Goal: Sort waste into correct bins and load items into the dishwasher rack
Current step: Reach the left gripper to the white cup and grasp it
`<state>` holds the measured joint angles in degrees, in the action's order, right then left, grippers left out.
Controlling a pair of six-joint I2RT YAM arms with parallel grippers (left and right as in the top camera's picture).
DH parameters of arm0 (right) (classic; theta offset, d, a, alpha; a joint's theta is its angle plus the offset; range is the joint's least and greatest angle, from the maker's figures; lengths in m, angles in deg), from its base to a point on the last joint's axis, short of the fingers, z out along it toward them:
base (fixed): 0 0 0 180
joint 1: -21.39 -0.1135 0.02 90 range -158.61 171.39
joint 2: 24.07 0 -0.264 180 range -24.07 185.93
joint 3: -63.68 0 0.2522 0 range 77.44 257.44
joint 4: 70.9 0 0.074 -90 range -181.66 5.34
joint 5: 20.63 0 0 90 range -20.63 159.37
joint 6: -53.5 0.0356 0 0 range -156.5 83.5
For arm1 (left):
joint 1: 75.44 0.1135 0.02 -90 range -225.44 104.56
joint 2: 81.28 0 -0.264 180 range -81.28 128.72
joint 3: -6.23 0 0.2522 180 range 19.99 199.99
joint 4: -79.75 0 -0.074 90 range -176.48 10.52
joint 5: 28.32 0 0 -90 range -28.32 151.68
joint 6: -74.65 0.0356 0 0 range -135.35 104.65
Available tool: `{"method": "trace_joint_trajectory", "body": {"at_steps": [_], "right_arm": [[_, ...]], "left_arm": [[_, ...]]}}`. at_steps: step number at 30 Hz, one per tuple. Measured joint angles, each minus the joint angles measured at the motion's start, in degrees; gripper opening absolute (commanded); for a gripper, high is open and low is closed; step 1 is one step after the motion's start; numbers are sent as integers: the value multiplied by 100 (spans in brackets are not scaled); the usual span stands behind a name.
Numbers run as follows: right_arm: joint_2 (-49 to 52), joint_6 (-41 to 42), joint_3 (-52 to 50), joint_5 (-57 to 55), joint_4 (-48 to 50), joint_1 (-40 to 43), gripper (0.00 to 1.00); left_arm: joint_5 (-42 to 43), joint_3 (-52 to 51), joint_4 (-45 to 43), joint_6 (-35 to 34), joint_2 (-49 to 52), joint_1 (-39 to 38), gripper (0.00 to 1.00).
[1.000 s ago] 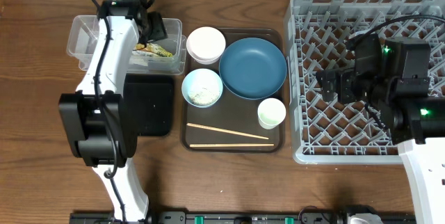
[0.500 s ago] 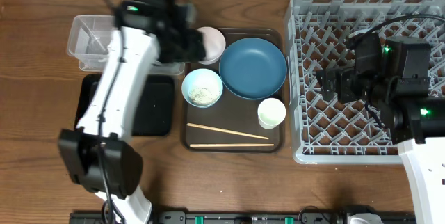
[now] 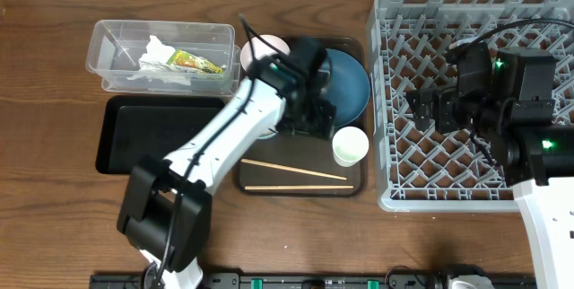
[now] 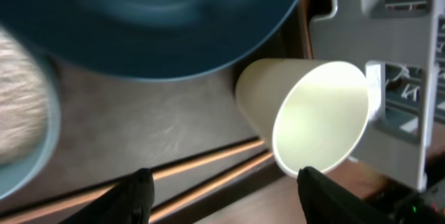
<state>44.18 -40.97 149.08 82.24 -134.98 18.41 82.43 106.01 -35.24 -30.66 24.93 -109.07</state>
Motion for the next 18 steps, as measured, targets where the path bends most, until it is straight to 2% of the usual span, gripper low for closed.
{"method": "trace_joint_trajectory", "body": {"at_steps": [7,18], "right_arm": [[0,0,0,120,0,0,99],[0,0,0,304,-79,0,99]], "left_arm": [[-310,-201,-540,-291,17,-361,69],[-951,-212,-579,-778,232,-614,57]]}}
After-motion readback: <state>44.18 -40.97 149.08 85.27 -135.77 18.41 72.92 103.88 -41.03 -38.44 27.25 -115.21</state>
